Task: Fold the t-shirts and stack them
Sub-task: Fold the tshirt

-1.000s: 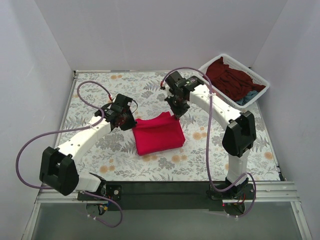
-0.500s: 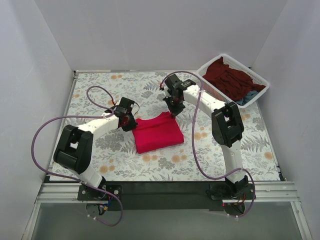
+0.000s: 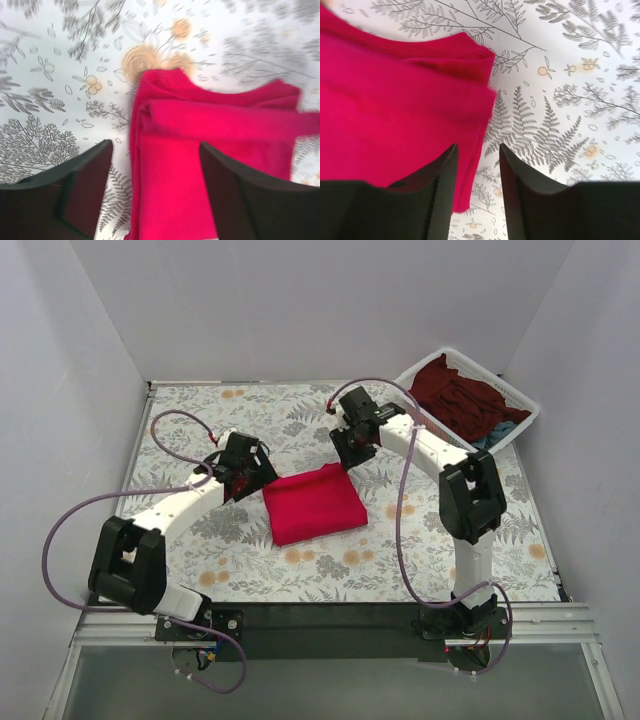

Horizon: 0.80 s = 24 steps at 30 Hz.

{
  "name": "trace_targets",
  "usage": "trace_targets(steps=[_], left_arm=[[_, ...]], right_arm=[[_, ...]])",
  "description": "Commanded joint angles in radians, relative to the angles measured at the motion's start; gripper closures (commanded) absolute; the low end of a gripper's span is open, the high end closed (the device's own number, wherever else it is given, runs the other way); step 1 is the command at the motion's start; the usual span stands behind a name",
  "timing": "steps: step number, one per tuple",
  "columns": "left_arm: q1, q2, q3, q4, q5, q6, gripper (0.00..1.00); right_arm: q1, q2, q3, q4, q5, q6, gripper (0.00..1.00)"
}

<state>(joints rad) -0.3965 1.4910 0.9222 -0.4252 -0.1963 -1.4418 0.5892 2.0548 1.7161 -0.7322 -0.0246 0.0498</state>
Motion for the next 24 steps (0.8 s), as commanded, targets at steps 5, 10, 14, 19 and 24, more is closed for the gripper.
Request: trace_targets(steps=[5,10,14,19,24], left_arm=[[-0.074,-0.259,-0.051,0.041,0.04,0.027,0.23],[-0.137,-0.275,-0.193,0.25,0.161,0.009,0.29],[-0.127,-0.2,-0.214,0.387,0.155,-0.009,0.41],[-0.052,-0.054,-0.192,0.549,0.189,-0.028,0.5],[0.048,0.128,-0.158,0.623,0.261,-0.061,0.55]], right_arm=[[-0.006,-0.344,-0.266,0.29,-0.119,-0.017,0.5],[-0.011,-0.374,-0.407,0.424,-0.308,-0.03,0.5],[-0.04,-0.317,-0.444,0.553,-0.483,0.007,0.51],[-0.086,-0.181,-0.402,0.686,-0.658,0.082,0.52],[-0.126,-0.041,-0.366,0.842,-0.741,0.189,0.52]])
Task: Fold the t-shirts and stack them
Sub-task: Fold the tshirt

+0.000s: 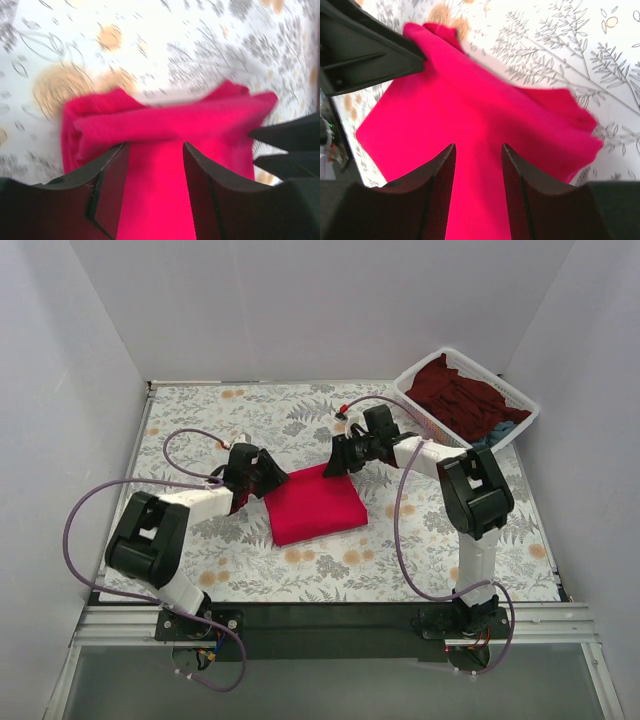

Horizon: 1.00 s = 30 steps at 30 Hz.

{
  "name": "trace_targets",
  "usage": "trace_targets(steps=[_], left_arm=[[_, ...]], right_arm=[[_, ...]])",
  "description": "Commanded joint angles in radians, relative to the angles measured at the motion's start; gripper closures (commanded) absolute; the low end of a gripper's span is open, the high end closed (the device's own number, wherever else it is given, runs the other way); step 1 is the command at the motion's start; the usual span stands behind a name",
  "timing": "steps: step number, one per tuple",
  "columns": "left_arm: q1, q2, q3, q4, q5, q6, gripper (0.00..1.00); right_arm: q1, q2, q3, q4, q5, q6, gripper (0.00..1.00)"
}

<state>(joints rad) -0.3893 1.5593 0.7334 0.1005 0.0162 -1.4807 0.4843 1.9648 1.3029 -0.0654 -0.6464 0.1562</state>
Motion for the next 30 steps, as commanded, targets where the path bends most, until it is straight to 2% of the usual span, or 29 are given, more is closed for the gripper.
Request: trace_targets(steps=[1,7,11,13,14,15,16,19,25,28,30], left_arm=[[0.052,0.082,0.031,0.129,0.056,-0.027,0.55],[0.127,0.24,0.029,0.202,0.109,-0.064,0.56],[0.155,0.268,0.001,0.223,0.108,-0.067,0.56],[0.155,0.251,0.015,0.206,0.111,-0.055,0.52],[0.156,0.239,0.027,0.199,0.122,-0.047,0.5],[0.156,0.213,0.038,0.173,0.132,-0.04,0.41],[0.155,0.199,0.081,0.147,0.142,-0.018,0.37],[0.148,0.127,0.139,0.038,0.154,0.028,0.28],[0.067,-0.079,0.156,-0.071,0.14,0.016,0.26],[-0.035,-0.162,0.092,-0.081,0.153,-0.033,0.26],[-0.077,-0.209,0.016,-0.07,0.159,-0.059,0.31]], right_arm=[[-0.033,0.093,0.055,0.203,-0.131,0.126,0.52],[-0.084,0.232,0.039,0.427,-0.151,0.285,0.52],[-0.105,0.229,-0.011,0.472,-0.144,0.319,0.53],[-0.108,0.189,-0.027,0.475,-0.147,0.318,0.52],[-0.108,0.171,-0.036,0.475,-0.145,0.316,0.53],[-0.107,0.126,-0.054,0.473,-0.142,0.319,0.52],[-0.108,0.103,-0.06,0.473,-0.144,0.321,0.52],[-0.105,0.011,-0.099,0.473,-0.159,0.344,0.52],[-0.064,-0.164,-0.244,0.478,-0.165,0.378,0.51],[-0.027,-0.225,-0.332,0.501,-0.16,0.401,0.51],[-0.003,-0.251,-0.373,0.515,-0.164,0.405,0.51]])
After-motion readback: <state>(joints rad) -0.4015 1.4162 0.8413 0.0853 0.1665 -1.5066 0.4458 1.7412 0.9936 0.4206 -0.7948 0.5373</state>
